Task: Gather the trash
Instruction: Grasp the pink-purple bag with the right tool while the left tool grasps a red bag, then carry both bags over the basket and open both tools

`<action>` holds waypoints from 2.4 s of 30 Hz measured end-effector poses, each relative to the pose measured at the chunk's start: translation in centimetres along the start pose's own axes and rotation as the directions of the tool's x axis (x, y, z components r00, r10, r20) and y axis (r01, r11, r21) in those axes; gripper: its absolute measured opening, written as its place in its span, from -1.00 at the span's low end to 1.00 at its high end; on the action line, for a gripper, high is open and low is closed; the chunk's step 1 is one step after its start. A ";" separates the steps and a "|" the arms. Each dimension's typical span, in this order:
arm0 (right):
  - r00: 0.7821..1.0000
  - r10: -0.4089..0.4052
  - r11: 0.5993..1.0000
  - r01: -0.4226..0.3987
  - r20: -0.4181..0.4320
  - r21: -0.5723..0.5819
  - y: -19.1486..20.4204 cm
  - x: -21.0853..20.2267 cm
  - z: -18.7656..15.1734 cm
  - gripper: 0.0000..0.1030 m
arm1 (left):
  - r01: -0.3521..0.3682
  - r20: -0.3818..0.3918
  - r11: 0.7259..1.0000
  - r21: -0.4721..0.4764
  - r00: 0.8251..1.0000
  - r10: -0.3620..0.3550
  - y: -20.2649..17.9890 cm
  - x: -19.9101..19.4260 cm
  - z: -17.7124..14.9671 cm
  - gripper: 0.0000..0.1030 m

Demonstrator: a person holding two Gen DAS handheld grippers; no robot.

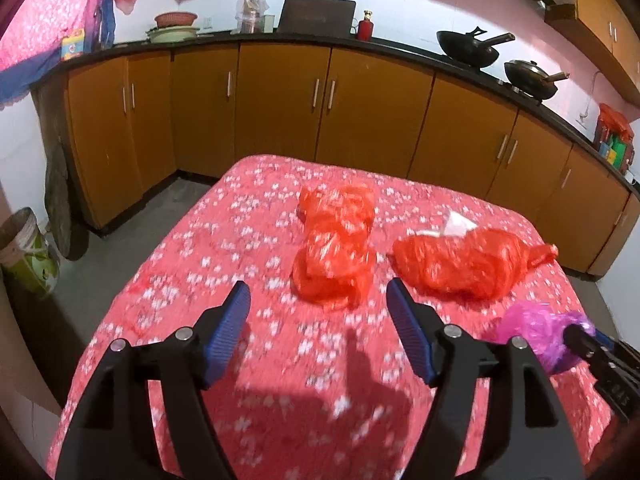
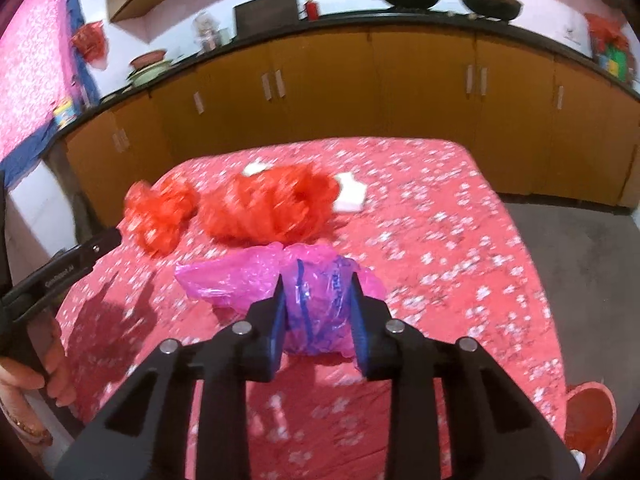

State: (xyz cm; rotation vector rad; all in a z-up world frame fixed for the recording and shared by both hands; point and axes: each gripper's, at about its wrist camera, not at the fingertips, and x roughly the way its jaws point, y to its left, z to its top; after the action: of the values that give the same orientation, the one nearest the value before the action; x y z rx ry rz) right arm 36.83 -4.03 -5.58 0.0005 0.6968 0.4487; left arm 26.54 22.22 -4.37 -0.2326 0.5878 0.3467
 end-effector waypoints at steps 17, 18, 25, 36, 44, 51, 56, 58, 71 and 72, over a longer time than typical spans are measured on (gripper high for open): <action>0.998 -0.058 0.998 0.058 0.005 -0.005 -0.6 0.5 0.1 -0.44 | -0.054 -0.125 0.998 0.040 0.990 0.059 -1.4 5.6 1.8 -0.16; 0.998 -0.060 0.998 0.060 0.003 -0.004 -0.6 0.6 0.1 -0.44 | -0.047 -0.139 0.998 0.038 0.989 0.052 -1.4 5.9 1.9 -0.29; 0.998 -0.067 0.998 0.067 -0.002 -0.003 -0.5 0.6 0.0 -0.44 | 0.014 -0.145 1.000 -0.002 0.989 -0.014 -0.6 5.9 1.6 -0.86; 0.997 -0.076 0.997 0.075 0.033 0.024 -1.6 -0.7 -0.4 -0.44 | 0.048 -0.080 0.991 0.126 0.996 -0.038 -2.2 2.3 -0.1 -0.89; 0.994 -0.088 0.995 0.085 0.062 0.043 -2.7 -3.0 -0.6 -0.44 | 0.104 -0.071 0.979 0.177 0.993 -0.093 -3.8 -1.0 -1.7 -0.89; 0.990 -0.104 0.993 0.098 0.091 0.065 -3.6 -5.3 -0.9 -0.44 | 0.151 -0.043 0.970 0.191 0.988 -0.145 -5.3 -4.1 -1.6 -0.89; 0.985 -0.123 0.990 0.114 0.118 0.082 -4.7 -7.4 -1.1 -0.44 | 0.185 -0.030 0.959 0.213 0.983 -0.183 -7.5 -5.7 -1.6 -0.89; 0.983 -0.131 0.989 0.120 0.127 0.092 -5.3 -8.2 -1.1 -0.44 | 0.200 -0.028 0.954 0.223 0.980 -0.199 -8.5 -6.3 -1.7 -0.89; 0.957 -0.244 0.965 0.222 0.159 0.143 -11.1 -13.4 -2.2 -0.44 | 0.341 -0.059 0.888 0.308 0.939 -0.339 -16.0 -9.1 -3.5 -0.89; 0.954 -0.252 0.962 0.229 0.160 0.146 -11.4 -13.7 -2.3 -0.44 | 0.351 -0.065 0.882 0.314 0.935 -0.349 -16.6 -9.3 -3.7 -0.89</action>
State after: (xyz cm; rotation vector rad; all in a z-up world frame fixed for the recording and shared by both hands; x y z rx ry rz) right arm 30.69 -20.20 -0.55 0.0732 0.5398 0.1664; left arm 23.82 3.54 -0.08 -0.0226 0.5864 -0.1045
